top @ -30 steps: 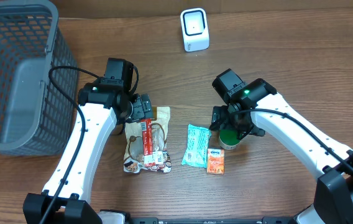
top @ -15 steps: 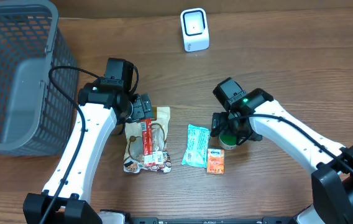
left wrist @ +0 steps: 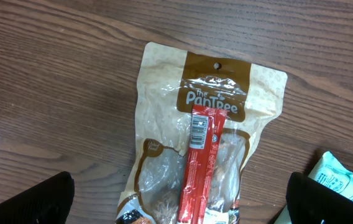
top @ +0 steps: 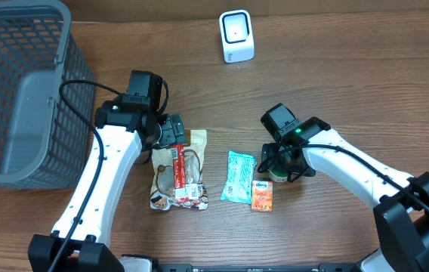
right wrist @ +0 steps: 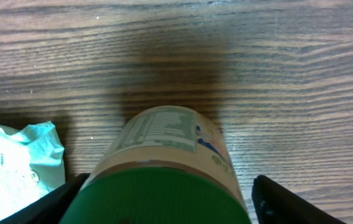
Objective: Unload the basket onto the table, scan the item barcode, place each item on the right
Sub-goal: 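Lift the jar with the right gripper and turn it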
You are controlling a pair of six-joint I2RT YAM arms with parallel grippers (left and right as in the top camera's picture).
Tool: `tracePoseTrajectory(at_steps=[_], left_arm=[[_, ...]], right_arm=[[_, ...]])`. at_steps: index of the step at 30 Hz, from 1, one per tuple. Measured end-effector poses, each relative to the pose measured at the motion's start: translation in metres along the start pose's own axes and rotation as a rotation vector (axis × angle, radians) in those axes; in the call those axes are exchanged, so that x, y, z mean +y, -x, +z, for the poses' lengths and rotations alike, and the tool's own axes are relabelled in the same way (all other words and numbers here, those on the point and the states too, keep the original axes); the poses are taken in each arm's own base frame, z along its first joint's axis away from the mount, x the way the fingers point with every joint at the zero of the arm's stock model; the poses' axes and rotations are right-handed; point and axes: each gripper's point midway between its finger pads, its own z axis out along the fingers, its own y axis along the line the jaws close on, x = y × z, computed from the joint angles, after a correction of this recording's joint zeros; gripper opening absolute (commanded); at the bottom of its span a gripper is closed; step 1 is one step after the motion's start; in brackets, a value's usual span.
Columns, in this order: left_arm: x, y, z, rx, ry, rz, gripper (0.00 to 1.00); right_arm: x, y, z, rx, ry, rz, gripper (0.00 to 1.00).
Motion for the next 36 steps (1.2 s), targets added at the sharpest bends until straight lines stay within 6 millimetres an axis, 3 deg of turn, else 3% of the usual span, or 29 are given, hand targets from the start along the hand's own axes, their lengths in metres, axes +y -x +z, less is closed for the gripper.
tracePoseTrajectory(at_steps=[5, 8, 17, 36], left_arm=[[0.0, 0.0, 0.0, 0.0, 0.0, 0.0, 1.0], [0.0, 0.0, 0.0, 0.0, 0.0, 0.0, 1.0], [0.0, 0.0, 0.0, 0.0, 0.0, 0.0, 1.0], [0.0, 0.0, 0.0, 0.0, 0.0, 0.0, 1.0]], right_arm=[[-0.002, -0.001, 0.0, 0.002, -0.007, -0.002, 0.67], [-0.004, 0.001, 0.0, -0.003, -0.016, -0.001, 0.66], [-0.012, 0.006, 0.0, -0.01, -0.028, 0.01, 0.73], [-0.013, 0.005, 0.008, -0.019, -0.021, 0.001, 0.72]])
